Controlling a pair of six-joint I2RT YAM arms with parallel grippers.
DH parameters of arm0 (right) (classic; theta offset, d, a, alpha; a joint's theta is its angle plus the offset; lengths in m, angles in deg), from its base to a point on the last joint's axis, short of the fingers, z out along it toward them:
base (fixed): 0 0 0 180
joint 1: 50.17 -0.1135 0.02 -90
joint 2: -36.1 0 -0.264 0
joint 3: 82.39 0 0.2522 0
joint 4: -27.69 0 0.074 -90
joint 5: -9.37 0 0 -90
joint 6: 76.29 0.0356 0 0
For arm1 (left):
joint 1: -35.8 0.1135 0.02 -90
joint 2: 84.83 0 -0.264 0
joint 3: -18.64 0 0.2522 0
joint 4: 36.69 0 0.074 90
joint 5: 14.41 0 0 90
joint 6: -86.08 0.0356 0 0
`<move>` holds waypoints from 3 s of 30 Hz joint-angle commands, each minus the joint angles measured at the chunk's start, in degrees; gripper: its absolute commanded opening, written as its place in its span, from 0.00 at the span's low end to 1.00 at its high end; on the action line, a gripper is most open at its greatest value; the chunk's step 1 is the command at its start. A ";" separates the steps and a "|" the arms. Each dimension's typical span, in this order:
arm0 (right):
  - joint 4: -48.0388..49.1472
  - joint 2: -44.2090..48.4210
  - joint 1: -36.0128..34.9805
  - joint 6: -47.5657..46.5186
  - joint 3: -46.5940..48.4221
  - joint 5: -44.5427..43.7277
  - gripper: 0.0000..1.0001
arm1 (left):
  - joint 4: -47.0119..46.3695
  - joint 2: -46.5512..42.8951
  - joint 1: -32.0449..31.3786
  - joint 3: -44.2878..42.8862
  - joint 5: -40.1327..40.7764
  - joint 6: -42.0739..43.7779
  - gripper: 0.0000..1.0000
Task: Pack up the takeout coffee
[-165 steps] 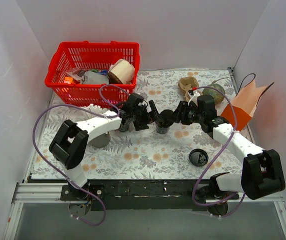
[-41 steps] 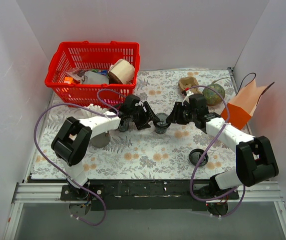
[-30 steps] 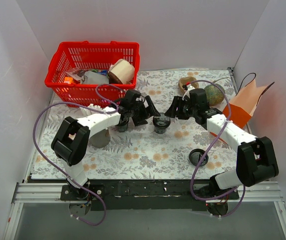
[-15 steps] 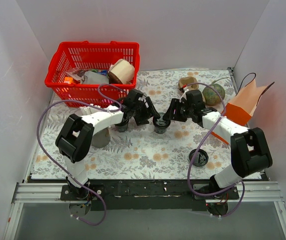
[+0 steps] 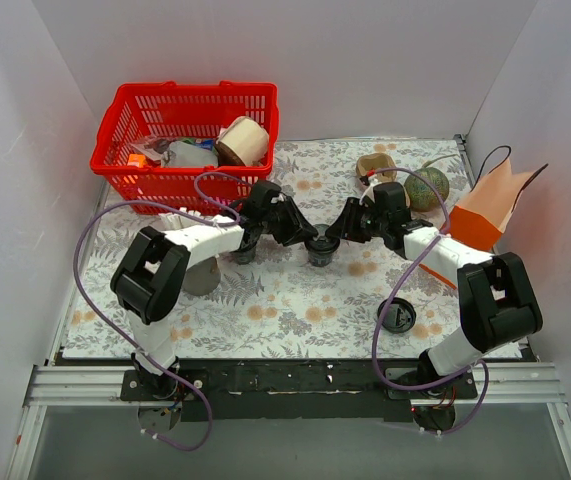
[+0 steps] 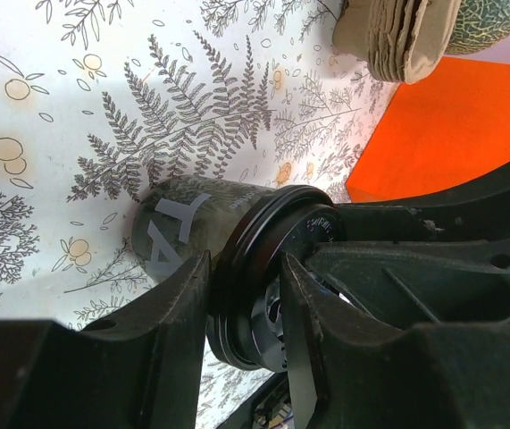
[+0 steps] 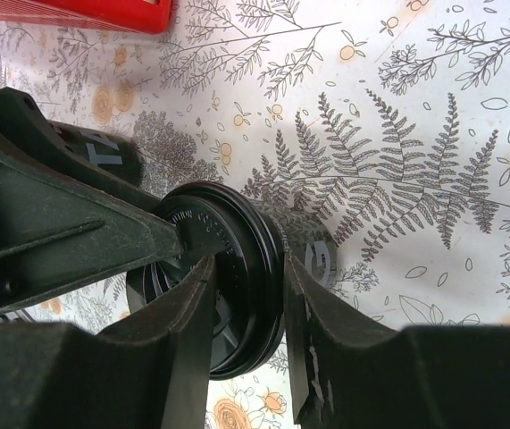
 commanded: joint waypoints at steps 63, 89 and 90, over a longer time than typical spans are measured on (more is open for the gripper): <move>-7.55 1.83 -0.45 -4.09 1.79 -6.26 0.39 | 14.82 -1.20 -4.06 -7.60 9.35 4.84 0.71; -6.32 -15.14 -1.86 2.07 20.25 -8.11 0.54 | 20.70 -37.05 -5.21 1.69 9.95 10.38 0.98; -6.58 -15.14 -1.86 1.89 21.12 -8.28 0.55 | 21.93 -40.37 -5.30 2.76 10.92 10.29 0.98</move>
